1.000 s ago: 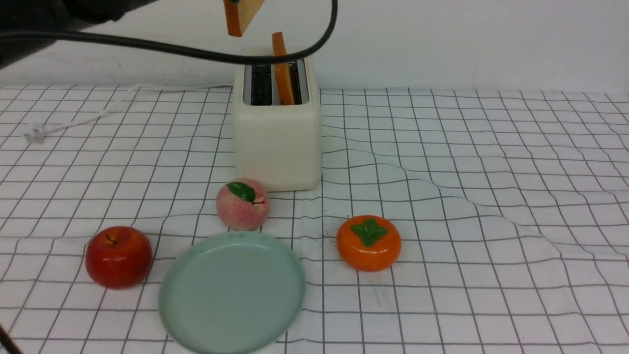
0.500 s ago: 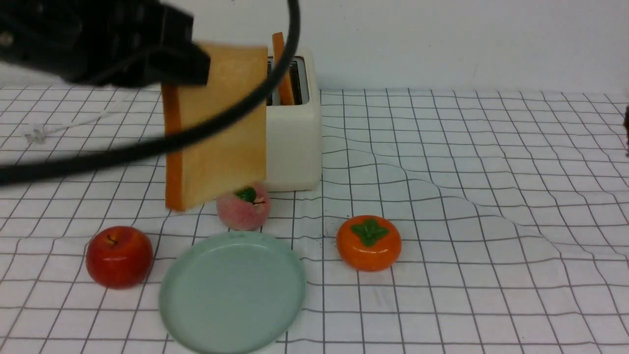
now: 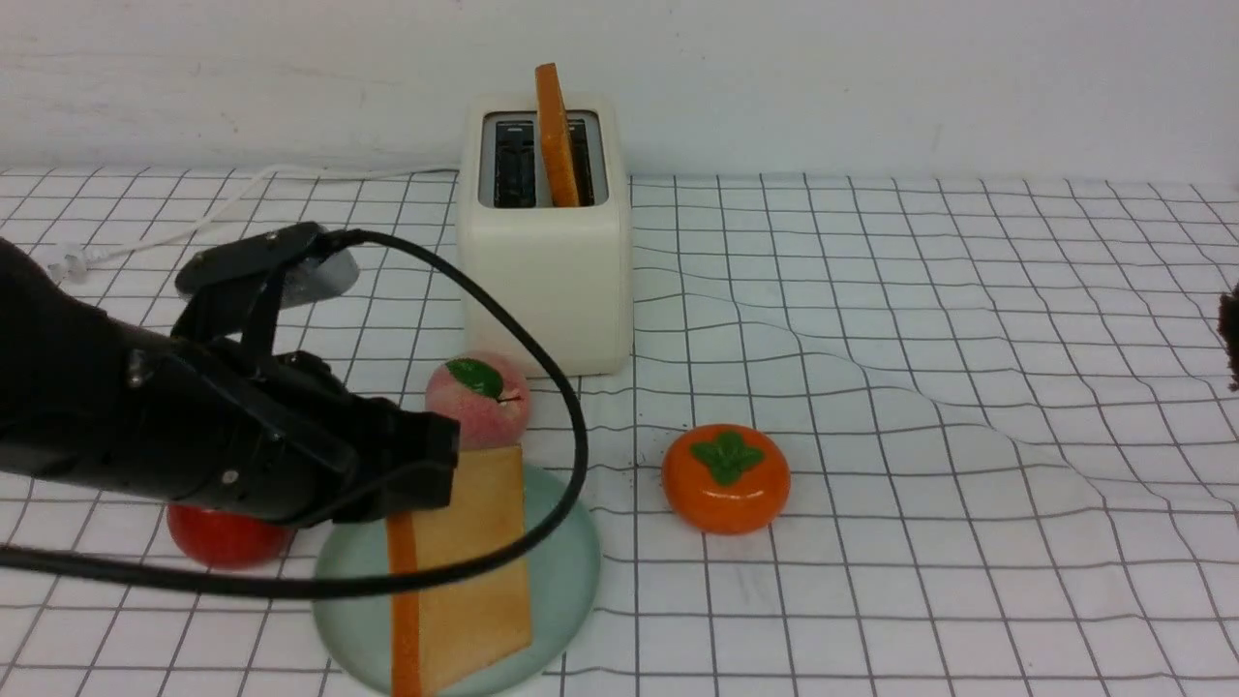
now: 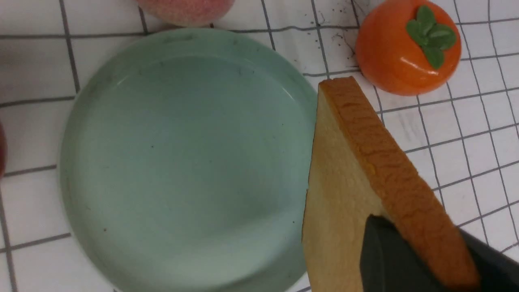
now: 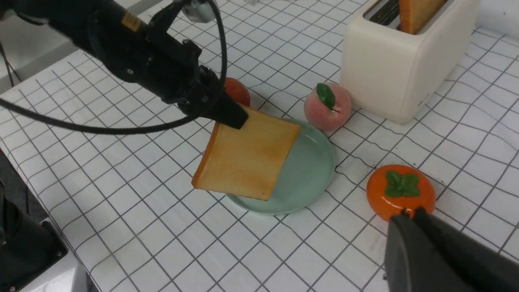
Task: Take toasted bread from bread machine on white checkered table place on plate.
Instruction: 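Place the slice of bread on the plate with the left gripper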
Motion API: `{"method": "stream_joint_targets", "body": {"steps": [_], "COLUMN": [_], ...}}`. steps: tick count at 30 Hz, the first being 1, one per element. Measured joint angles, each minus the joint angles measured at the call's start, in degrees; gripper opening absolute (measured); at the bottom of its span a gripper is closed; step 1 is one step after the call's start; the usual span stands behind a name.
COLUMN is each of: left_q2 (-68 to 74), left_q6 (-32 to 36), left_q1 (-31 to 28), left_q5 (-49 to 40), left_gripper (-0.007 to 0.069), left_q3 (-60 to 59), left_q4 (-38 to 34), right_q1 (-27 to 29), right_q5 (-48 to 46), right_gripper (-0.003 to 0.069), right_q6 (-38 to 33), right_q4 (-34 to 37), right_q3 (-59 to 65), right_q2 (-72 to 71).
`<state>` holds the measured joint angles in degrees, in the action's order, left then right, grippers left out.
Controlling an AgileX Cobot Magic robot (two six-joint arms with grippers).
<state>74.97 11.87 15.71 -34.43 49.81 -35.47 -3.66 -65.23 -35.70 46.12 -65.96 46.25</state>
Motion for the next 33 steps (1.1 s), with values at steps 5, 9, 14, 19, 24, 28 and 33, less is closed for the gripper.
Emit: {"method": "stream_joint_targets", "body": {"steps": [5, 9, 14, 19, 24, 28, 33], "left_q2": [1.19, 2.8, 8.38, 10.87, 12.99, 13.28, 13.28], "left_q6": [10.62, 18.16, 20.51, 25.56, 28.1, 28.3, 26.66], "left_q1": [-5.29, -7.34, -7.45, -7.45, -7.45, -7.45, -7.45], "left_q5": [-2.56, -3.76, -3.93, -2.77, -1.79, -0.6, -0.17], "left_gripper": [0.0088, 0.0088, 0.0088, 0.0085, 0.0084, 0.0084, 0.0166], "left_q3": [0.0, 0.0, 0.0, 0.0, 0.0, 0.0, 0.0], "left_q4": [-10.25, -17.97, -19.96, -25.89, -27.52, -25.9, -22.78], "right_q1": [0.0, 0.0, 0.0, 0.0, 0.0, 0.0, 0.0], "right_q5": [0.0, 2.9, 6.65, 6.35, 5.69, 5.57, 5.57], "right_gripper": [0.0001, 0.0001, 0.0001, 0.0001, 0.0001, 0.0001, 0.0001], "right_q6": [0.0, 0.08, 3.06, 3.78, 4.1, 4.15, 4.21], "right_q4": [0.0, -0.67, -3.19, -3.46, -3.46, -2.85, -1.73], "right_q3": [0.28, 4.31, 11.44, 16.44, 18.98, 18.98, 18.98], "right_q2": [0.0, 0.0, 0.16, 0.22, 0.22, 0.22, 0.22]}}
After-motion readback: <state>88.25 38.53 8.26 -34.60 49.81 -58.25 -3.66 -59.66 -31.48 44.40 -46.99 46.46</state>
